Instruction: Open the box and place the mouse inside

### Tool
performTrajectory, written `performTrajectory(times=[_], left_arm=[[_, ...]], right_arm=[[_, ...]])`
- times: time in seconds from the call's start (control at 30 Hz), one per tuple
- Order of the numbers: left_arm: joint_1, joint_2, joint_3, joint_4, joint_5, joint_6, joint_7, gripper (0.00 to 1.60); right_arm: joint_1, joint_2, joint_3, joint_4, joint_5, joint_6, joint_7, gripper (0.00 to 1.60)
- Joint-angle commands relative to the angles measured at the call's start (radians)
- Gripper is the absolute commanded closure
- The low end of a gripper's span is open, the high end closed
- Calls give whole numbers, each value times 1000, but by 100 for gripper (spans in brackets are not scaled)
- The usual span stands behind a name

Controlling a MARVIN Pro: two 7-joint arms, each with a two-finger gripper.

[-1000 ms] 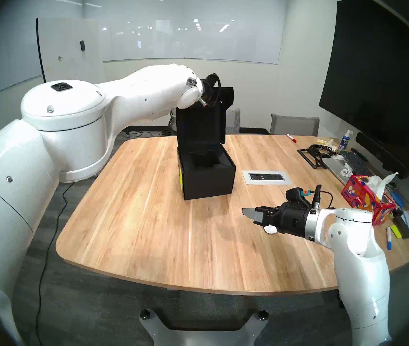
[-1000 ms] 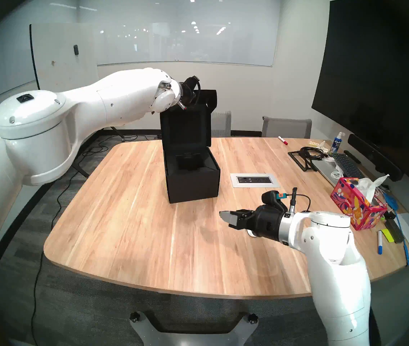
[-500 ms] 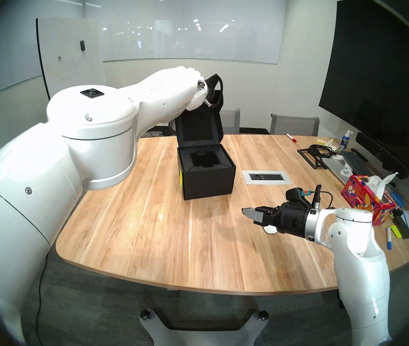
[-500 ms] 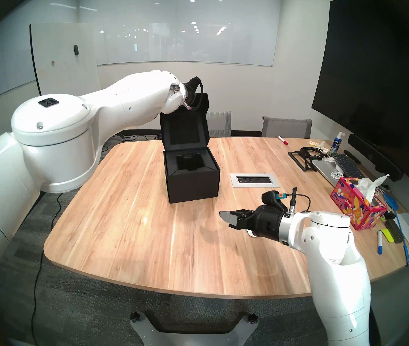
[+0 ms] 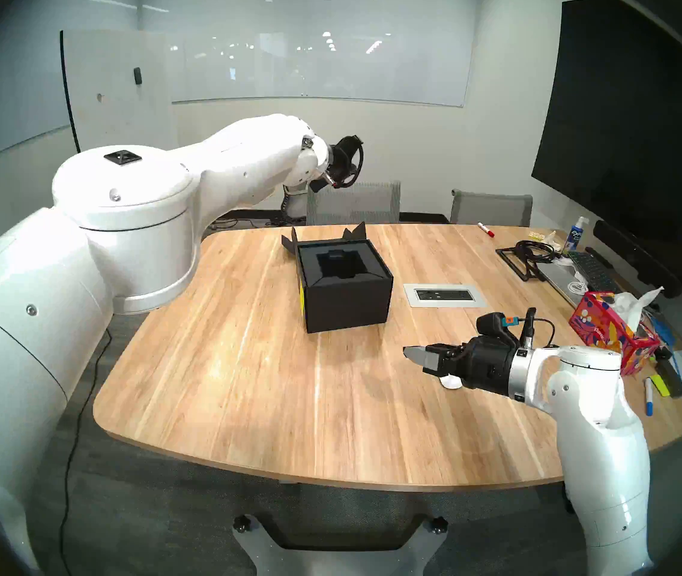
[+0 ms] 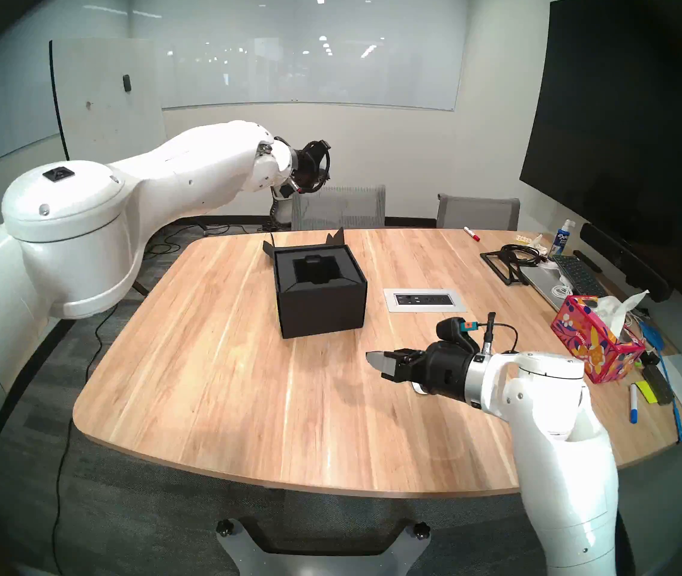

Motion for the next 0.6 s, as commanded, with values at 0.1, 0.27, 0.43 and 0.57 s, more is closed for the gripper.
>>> performTrajectory(times=[0.1,0.27,0.43,0.57], left_arm=[[-48,158,49,-93,36,193,-73,160],[-70,202,90,-160,69,282,-107,160],[-95,241,136,-227,124,382,-170,160],[-110,236,179,-243,202,460,-240,160]], right_arm=[[7,2,-2,-15,2,-3,2,0],[7,2,-2,-16,1,-3,2,0],[7,2,-2,-17,2,-3,1,0],[7,3,-2,-19,2,-3,0,0]])
